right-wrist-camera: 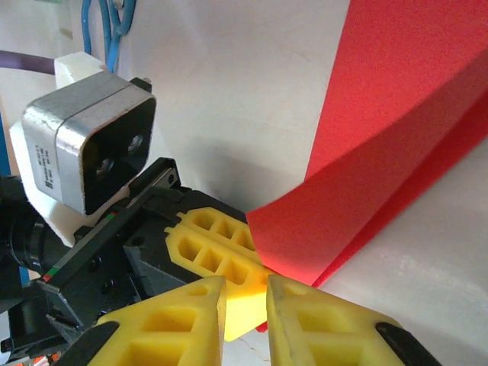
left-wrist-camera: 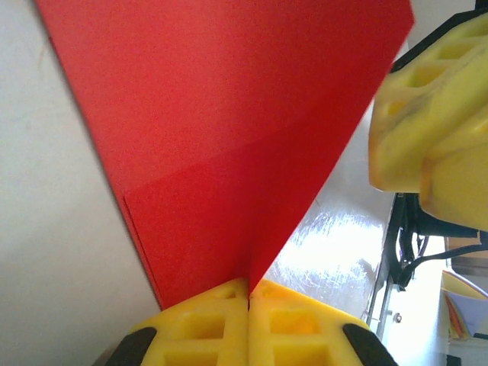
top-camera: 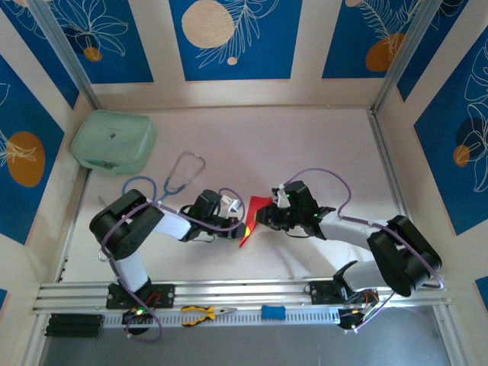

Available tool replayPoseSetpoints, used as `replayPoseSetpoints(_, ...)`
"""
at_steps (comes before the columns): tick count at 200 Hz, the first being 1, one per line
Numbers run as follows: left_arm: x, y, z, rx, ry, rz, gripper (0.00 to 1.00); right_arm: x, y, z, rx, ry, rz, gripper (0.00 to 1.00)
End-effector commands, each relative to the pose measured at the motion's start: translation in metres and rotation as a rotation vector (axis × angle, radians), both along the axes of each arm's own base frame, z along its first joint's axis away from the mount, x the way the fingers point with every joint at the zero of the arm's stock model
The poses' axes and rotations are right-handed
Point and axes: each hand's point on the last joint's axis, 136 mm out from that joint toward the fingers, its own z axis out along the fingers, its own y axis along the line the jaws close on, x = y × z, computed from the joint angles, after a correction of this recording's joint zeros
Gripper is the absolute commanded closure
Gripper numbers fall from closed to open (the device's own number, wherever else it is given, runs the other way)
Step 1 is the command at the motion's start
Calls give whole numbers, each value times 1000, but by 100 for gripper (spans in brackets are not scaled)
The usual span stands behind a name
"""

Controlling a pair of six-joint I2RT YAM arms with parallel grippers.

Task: Fold a paper plane with a square sheet of paper (pick it up from the middle)
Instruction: Perform the fifth fold on the wing at the bottom-center of the table.

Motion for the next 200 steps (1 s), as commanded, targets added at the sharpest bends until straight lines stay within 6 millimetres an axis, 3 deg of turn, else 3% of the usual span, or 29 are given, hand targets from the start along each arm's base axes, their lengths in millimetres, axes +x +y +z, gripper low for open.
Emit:
replayPoseSetpoints(1, 1, 1, 3, -40, 14, -2, 100, 5, 10, 8, 25, -23, 37, 78)
replayPoseSetpoints(98, 4, 14, -9, -16, 93, 72, 100, 17, 19, -2, 28, 10, 49, 83)
replayPoseSetpoints(134, 6, 19, -14, 0, 108, 96, 100, 26, 11, -1, 35, 15, 8, 83)
replayPoseSetpoints(200, 8, 21, -8, -15, 125, 112, 100, 26, 14, -5, 38, 39, 33, 85)
